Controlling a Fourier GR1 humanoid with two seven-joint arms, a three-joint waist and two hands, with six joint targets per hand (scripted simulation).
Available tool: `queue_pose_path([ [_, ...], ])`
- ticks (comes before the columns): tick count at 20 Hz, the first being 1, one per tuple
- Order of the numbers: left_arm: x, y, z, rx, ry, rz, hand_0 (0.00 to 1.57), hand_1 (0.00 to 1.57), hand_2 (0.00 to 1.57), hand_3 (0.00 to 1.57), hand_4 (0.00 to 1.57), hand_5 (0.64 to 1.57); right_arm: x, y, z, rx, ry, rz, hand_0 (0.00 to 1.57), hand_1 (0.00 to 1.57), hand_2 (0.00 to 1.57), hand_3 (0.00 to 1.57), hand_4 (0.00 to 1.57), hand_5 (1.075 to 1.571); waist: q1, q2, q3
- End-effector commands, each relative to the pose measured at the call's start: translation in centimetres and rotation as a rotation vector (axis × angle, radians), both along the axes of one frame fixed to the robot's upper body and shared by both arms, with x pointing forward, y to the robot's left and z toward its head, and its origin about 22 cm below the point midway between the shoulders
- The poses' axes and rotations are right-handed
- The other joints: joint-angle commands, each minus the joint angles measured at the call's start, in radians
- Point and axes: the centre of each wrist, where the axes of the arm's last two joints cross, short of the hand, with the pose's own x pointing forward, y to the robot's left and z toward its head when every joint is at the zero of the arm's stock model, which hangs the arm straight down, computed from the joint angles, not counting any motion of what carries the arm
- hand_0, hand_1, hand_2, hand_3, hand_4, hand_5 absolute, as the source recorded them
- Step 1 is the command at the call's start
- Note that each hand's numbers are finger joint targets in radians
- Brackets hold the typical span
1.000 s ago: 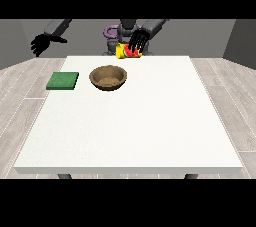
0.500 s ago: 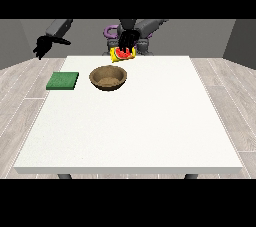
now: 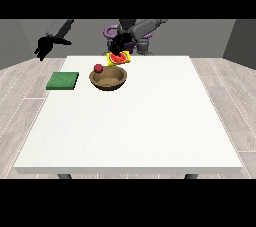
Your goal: Pick the cup and pour the ball into the bowl, then pick the bowl and place it on the pad
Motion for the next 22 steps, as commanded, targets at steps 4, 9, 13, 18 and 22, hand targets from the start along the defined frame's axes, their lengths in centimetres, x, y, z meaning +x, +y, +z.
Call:
queue_pose_path([
  [4,2.6,-1.1,4.4,0.264,-0.105,-0.025,0.77,0.77,1.57,1.57,1.20,1.416,0.5,0.3,0.3,0.016,0.003,0.022,0.00,0.00,0.00,0.24,0.00,1.521,-0.023,0.001,0.0002],
  [9,1.4,-3.5,6.7,0.371,-0.168,-0.064,1.55,1.55,1.57,1.57,1.19,1.466,-1.1,-0.6,-1.6,0.007,0.058,-0.041,0.00,0.00,0.00,0.21,0.00,1.517,0.043,-0.040,0.0003],
  [13,0.8,-1.9,3.8,0.357,-0.119,-0.044,1.50,1.50,1.57,1.57,1.21,1.455,-1.3,-0.8,-1.3,0.016,0.050,-0.006,0.00,0.00,0.00,0.28,0.00,1.517,0.005,-0.053,-0.0004],
  [18,1.4,-1.5,7.3,0.119,-0.044,-0.056,1.35,1.35,1.57,1.57,1.19,1.456,-1.1,1.0,-3.0,0.065,0.143,0.009,0.00,0.00,0.00,0.00,0.46,1.557,0.081,-0.040,-0.0014],
  [22,3.5,3.7,10.5,-0.257,-0.081,0.005,0.36,0.36,1.57,1.57,0.99,1.555,-1.8,-1.5,-2.0,0.090,0.130,-0.085,0.00,0.00,0.00,0.00,0.48,1.561,0.190,-0.036,-0.0042],
])
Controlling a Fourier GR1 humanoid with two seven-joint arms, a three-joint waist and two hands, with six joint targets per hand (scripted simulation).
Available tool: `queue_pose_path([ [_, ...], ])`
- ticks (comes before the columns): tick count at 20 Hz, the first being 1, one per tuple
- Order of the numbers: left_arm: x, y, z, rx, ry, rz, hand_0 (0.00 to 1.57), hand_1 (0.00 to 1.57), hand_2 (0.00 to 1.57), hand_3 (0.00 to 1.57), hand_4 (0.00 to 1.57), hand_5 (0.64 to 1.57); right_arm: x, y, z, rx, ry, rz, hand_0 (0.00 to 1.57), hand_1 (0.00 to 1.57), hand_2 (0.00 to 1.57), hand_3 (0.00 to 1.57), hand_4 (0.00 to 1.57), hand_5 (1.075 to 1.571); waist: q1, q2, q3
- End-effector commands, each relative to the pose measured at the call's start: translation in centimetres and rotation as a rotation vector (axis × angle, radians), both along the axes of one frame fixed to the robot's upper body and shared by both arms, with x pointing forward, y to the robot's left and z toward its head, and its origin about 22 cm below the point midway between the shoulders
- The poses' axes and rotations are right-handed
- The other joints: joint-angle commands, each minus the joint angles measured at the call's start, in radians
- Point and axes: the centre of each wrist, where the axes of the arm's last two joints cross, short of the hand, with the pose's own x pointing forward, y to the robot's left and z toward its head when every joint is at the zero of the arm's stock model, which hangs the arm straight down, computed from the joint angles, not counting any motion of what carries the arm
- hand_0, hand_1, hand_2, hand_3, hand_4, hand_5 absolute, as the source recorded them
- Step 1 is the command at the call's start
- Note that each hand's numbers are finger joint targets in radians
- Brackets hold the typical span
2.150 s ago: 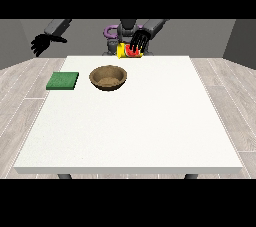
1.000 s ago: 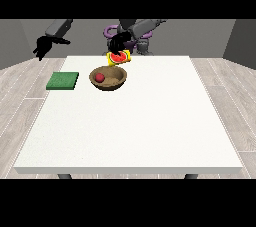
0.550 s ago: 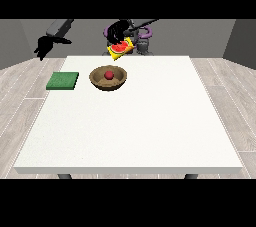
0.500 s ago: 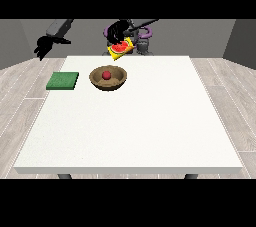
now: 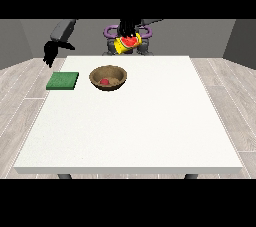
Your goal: Pick the cup and pour the ball into the bowl, then pick the bowl and place it on the pad
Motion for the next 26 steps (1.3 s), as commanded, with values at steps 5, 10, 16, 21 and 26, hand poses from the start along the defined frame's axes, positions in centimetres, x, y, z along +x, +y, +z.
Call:
queue_pose_path([
  [5,2.5,8.0,1.9,-0.565,0.125,0.037,0.49,0.49,1.57,1.55,0.88,1.565,2.1,1.1,1.9,0.021,-0.043,-0.104,0.00,0.00,0.00,0.00,0.47,1.557,0.133,0.085,-0.0024],
  [10,2.5,10.6,1.2,-0.934,0.217,-0.051,1.18,1.18,1.40,1.12,0.77,1.537,3.0,1.5,2.9,0.062,-0.110,-0.122,0.00,0.00,0.00,0.00,0.26,1.565,0.148,0.204,-0.0043],
  [16,2.9,12.3,0.2,-1.226,0.324,-0.182,0.29,0.29,0.00,0.00,0.83,1.559,4.8,5.5,3.2,0.088,-0.145,-0.020,0.00,0.00,0.00,0.00,0.39,1.570,0.088,0.270,-0.0014],
  [21,2.6,13.6,-4.1,-1.366,0.375,-0.131,0.00,0.00,0.00,0.00,0.00,1.518,7.0,9.6,4.8,0.066,-0.117,0.077,0.00,0.00,0.00,0.00,0.29,1.553,-0.014,0.278,0.0004],
  [26,2.5,15.1,-5.4,-1.375,0.449,-0.119,0.00,0.00,0.00,0.00,0.00,1.527,5.4,12.4,0.8,0.033,-0.033,0.094,0.00,0.00,0.00,0.00,0.00,1.545,-0.025,0.190,0.0017],
])
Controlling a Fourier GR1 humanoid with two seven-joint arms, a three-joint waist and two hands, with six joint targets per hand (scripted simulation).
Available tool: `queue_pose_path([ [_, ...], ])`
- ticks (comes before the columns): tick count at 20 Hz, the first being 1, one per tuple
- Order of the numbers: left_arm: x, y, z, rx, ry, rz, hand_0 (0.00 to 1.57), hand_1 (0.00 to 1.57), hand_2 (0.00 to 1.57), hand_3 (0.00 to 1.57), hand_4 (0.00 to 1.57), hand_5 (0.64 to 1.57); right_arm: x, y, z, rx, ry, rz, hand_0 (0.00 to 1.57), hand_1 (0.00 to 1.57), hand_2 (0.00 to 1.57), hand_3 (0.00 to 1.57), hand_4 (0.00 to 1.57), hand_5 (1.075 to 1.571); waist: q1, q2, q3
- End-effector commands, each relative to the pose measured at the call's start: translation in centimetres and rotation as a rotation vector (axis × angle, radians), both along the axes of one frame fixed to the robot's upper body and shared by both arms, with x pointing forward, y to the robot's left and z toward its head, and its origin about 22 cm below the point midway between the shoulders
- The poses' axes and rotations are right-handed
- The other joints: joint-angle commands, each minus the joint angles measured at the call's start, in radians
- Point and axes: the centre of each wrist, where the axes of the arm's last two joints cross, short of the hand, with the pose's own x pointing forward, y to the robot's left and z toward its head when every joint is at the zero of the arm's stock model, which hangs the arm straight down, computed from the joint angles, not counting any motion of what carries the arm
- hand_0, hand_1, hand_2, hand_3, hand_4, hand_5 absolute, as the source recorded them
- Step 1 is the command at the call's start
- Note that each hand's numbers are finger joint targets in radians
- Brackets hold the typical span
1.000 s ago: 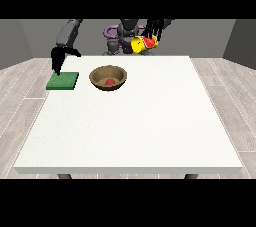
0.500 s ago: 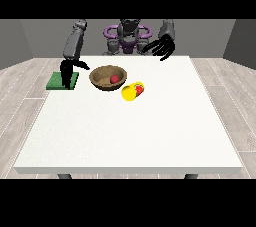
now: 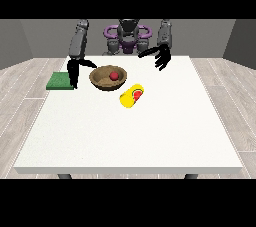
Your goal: Pick the cup and pour the ball into the bowl, then pick the bowl and place it on the pad
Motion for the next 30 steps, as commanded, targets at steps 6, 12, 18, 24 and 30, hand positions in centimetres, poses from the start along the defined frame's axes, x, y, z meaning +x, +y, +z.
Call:
queue_pose_path([
  [6,0.0,1.6,0.8,-0.023,0.003,-0.048,0.00,0.00,0.00,0.00,0.00,1.546,-1.7,1.9,-4.2,0.045,0.039,-0.026,0.00,0.00,0.00,0.00,0.19,1.549,0.022,-0.006,0.0018],
  [12,-0.7,-1.1,4.6,-0.024,-0.116,-0.111,0.00,0.00,0.00,0.00,0.00,1.555,-1.5,-3.4,-2.6,0.075,-0.033,-0.087,0.00,0.00,0.00,0.00,0.20,1.539,0.103,0.106,0.0029],
  [18,-0.4,-1.4,6.0,-0.021,-0.079,-0.108,0.00,0.00,0.00,0.00,0.00,1.558,-1.0,0.3,-3.9,0.110,-0.019,-0.072,0.00,0.00,0.00,0.00,0.21,1.527,0.093,0.082,0.0022],
  [24,-0.4,0.7,3.3,-0.019,-0.006,-0.103,0.00,0.00,0.00,0.00,0.00,1.563,-0.1,5.1,-4.1,0.168,0.045,-0.055,0.00,0.00,0.00,0.00,0.36,1.545,0.102,0.009,0.0014],
  [30,-1.8,0.5,2.0,-0.027,0.018,-0.123,0.00,0.00,0.00,0.00,0.00,1.564,-0.5,6.1,-5.1,0.169,0.100,-0.071,0.00,0.00,0.00,0.00,0.37,1.547,0.101,-0.028,0.0018],
])
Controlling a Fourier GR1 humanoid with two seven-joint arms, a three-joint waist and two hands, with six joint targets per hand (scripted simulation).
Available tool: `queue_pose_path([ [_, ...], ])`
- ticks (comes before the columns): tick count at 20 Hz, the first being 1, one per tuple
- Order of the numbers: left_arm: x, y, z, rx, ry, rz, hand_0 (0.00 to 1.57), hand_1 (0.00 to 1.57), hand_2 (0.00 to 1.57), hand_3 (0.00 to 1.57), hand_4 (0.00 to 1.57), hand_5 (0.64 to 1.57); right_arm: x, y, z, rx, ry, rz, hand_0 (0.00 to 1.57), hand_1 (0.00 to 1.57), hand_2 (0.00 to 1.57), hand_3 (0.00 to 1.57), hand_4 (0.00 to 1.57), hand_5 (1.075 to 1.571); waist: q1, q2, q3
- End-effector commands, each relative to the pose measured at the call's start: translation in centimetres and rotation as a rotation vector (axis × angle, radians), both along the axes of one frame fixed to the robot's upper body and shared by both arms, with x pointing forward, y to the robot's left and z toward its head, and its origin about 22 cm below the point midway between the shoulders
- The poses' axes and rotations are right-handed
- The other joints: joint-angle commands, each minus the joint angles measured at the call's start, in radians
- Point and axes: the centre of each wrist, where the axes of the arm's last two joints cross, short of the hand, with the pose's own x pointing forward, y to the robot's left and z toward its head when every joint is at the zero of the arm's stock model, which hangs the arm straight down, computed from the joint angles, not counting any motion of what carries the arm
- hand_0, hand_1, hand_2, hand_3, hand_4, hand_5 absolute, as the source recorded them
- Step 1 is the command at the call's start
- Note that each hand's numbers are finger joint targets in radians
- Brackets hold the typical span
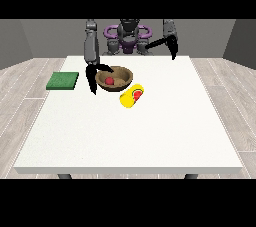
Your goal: Pick the cup and pour the ball into the bowl, then pick the bowl and place it on the pad
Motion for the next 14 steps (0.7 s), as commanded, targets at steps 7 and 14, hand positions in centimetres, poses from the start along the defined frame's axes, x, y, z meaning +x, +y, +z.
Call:
queue_pose_path([
  [7,0.2,0.9,1.4,-0.012,-0.028,0.001,0.00,0.00,0.00,0.00,0.00,1.568,-2.1,-1.4,-2.9,-0.176,0.289,-0.069,1.57,1.57,1.57,1.57,1.05,1.551,0.035,0.022,0.0030],
  [14,1.0,6.6,-0.6,-0.048,0.038,0.080,0.00,0.00,0.00,0.00,0.00,1.570,0.9,0.6,0.8,-0.278,0.322,-0.063,1.57,1.57,1.57,1.57,1.03,1.555,-0.040,-0.053,0.0027],
])
